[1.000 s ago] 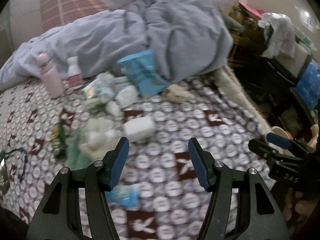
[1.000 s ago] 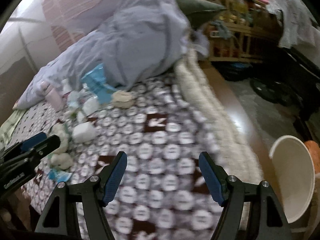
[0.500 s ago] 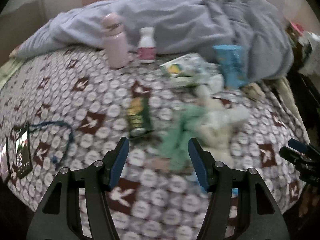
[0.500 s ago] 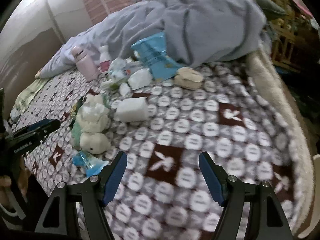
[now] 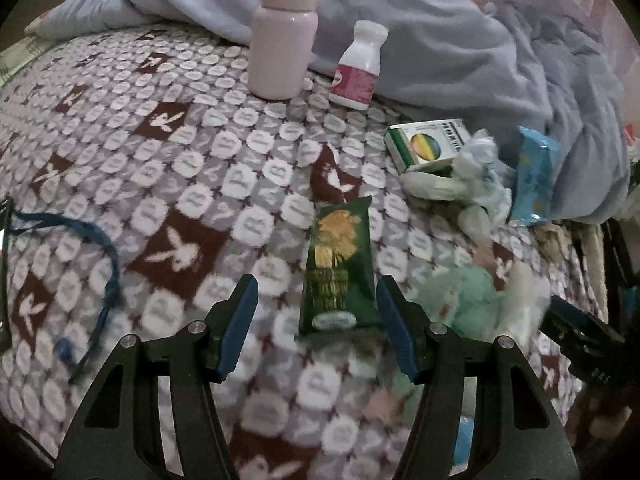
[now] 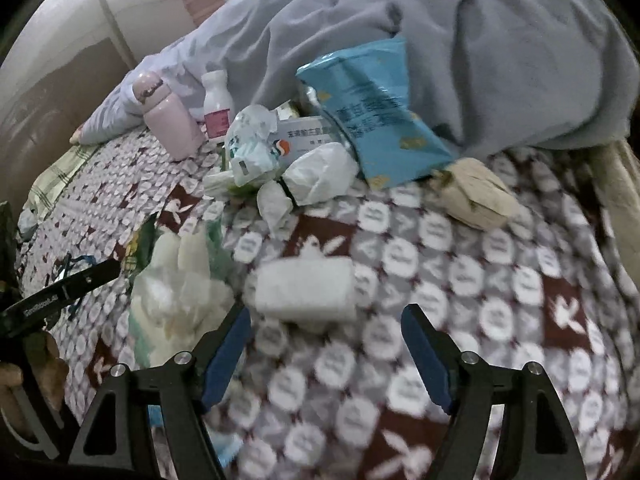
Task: Collect trash
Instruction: 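Grasp the green snack packet with the left gripper while the right grasps the white foam block, then carry both items over the white bucket and open both grippers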
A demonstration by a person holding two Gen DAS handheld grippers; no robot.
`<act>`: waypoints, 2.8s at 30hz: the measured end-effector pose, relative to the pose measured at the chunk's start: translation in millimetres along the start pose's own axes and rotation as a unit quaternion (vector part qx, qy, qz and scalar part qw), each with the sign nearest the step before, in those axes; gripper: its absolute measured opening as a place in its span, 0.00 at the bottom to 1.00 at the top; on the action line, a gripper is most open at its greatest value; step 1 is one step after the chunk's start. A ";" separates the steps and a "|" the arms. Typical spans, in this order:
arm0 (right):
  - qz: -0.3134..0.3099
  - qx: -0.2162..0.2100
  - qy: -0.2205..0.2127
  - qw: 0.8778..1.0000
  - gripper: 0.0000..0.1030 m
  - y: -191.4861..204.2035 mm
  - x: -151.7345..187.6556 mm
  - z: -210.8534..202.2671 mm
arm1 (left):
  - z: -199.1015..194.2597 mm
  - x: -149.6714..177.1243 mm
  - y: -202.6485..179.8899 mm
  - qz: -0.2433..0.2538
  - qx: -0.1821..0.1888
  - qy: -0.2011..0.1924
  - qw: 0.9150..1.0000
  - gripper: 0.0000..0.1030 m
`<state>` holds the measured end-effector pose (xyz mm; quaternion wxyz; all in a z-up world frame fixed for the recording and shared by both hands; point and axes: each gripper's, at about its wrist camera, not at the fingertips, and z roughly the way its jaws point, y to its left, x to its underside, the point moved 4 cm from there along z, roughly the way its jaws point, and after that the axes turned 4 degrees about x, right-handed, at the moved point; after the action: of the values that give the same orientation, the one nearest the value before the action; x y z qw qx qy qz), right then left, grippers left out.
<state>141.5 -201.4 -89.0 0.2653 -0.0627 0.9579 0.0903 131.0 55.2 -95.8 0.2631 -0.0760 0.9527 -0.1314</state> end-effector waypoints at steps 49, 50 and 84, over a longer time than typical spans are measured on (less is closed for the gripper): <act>0.099 0.122 -0.085 0.984 0.46 -181.0 99.6 -170.2 | -54.8 87.3 -324.9 0.231 0.206 0.017 0.951 0.10; 0.105 0.129 -0.086 0.982 0.46 -189.0 103.6 -173.7 | -53.0 91.3 -334.3 0.236 0.210 0.021 0.948 0.10; 0.306 0.264 -0.056 0.913 0.51 -402.5 226.3 -244.0 | -1.9 211.3 -565.3 0.348 0.334 0.153 0.863 0.12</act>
<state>-104.7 -660.8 -57.1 0.2845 0.3113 0.9027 -0.0855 -6.8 -528.8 -31.8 0.1524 0.3737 0.8447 -0.3516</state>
